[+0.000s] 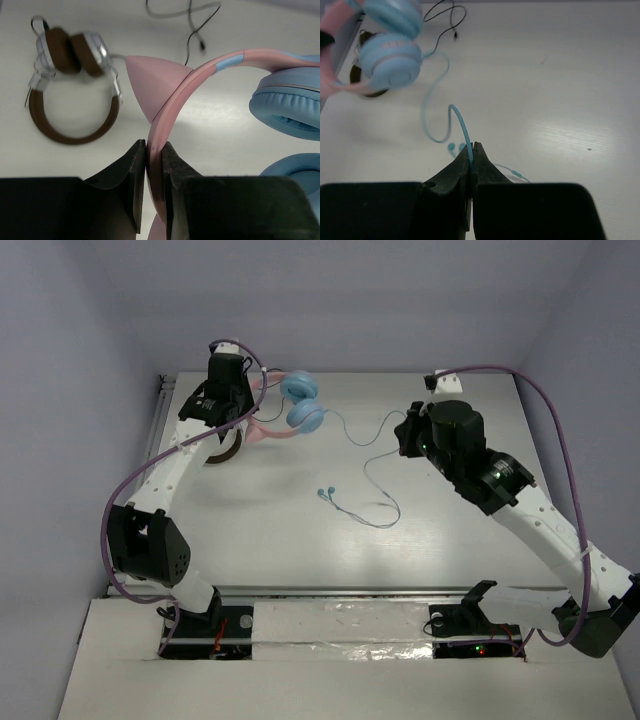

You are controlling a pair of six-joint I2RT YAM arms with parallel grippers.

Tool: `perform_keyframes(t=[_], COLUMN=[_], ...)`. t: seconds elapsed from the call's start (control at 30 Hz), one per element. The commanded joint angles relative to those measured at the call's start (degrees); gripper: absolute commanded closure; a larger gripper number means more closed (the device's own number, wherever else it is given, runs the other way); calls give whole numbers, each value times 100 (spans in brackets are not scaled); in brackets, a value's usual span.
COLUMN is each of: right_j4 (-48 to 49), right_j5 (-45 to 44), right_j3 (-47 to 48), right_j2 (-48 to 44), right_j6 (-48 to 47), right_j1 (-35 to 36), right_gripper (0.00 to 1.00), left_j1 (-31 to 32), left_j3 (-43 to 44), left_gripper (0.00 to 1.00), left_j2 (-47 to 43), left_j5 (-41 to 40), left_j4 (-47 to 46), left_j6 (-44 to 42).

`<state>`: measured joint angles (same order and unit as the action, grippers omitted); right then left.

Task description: Wrap the headphones

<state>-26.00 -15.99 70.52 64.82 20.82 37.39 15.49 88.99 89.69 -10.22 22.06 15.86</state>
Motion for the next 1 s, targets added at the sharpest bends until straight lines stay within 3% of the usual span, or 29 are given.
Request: perform_keyframes(t=[0.0,0.13,0.23,0.47,0.57,0.67,0.97], right_j4=[-1406,-1785,-1611,-663,-239,226,446], right_j5=[-879,-1449,-1469,-1302,-1179,-1196,-1530], right_j3=[1040,2094,2325,2564,2677,2730,2607], right_j2=[328,1023,1340,1561,1691,1806,2342], right_j6=[-754,-1587,-2019,-3065,-3303,-3584,-3708], right_j1=[382,1084,1218,1218,1218,1218,771], right_gripper=[100,100,100,100,100,100,100], left_j1=[-2,209,428,1061,1395,1799,1800], left_j3=[-223,-654,-786,-1567,-1805,-1815,-2166], left_gripper=[100,100,100,100,100,100,100], left_j2=[-628,-708,-664,-593,-532,-452,-909], left_j5=[-209,62,317,1844,2137,1936,2384], left_j4=[-589,-319,-133,-192,-360,-326,-475], left_j6=[-21,-310,-557,-821,-882,-978,-1014])
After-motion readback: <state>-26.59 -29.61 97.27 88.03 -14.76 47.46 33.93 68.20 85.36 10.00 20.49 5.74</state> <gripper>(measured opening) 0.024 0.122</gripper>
